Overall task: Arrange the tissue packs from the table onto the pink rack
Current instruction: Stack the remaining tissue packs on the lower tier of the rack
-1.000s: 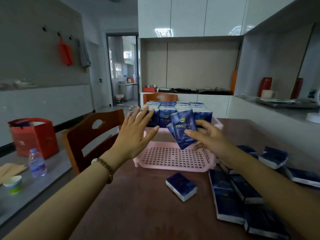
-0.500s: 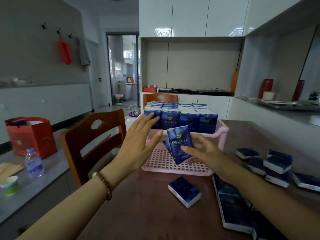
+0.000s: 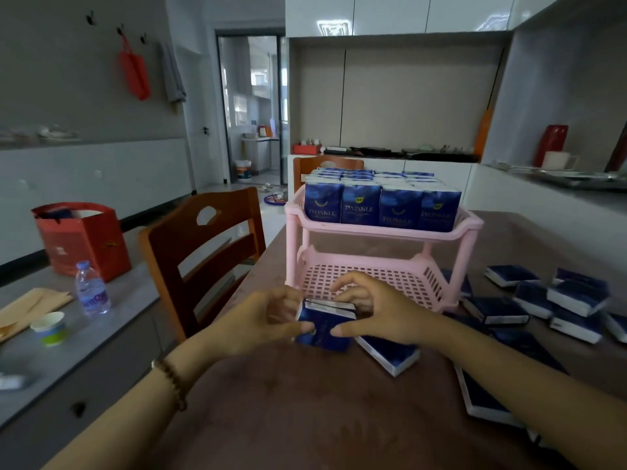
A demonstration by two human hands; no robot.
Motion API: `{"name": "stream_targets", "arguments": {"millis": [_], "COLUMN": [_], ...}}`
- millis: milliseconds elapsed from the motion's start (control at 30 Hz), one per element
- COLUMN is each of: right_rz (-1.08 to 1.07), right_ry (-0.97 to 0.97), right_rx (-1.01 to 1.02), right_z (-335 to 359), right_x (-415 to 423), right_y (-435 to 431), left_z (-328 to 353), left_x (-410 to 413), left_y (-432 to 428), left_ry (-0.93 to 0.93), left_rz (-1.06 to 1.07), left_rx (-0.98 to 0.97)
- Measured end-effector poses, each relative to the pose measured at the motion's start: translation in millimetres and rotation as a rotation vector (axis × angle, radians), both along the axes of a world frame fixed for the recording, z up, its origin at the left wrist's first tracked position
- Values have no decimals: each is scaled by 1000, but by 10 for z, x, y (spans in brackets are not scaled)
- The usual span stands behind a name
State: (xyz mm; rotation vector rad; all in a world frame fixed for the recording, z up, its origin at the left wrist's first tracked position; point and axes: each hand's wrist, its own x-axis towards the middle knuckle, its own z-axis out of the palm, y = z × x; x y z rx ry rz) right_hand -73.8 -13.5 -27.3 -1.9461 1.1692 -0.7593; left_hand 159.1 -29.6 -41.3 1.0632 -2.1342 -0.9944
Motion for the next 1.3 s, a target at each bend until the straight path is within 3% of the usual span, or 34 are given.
{"name": "stream_targets", "arguments": {"millis": [267, 400, 567, 700, 867, 1167, 1300], "right_rz": [10, -68, -185, -276, -337, -285, -290], "right_ry": [140, -7, -166, -186, -148, 68, 22], "right_rx": [-52, -54, -47, -46, -92, -102, -111], "right_z": [-120, -100, 19, -1, -10, -113, -214], "right_x": [-13, -16, -145, -190, -112, 5, -2], "right_y": [-36, -42, -217, -468, -859, -1416, -1495], "left_z": [-150, -173, -161, -268, -365, -396, -404], "left_x": [-4, -14, -52, -89, -88, -88, -91], "left_y": [-42, -51, -116, -235, -292, -323, -336], "left_ry": [-51, 33, 274, 128, -65, -68, -86], "left_rz": [8, 56, 351, 423, 219, 193, 200], "left_rx": [-68, -144, -235, -130, -134, -144, -148]}}
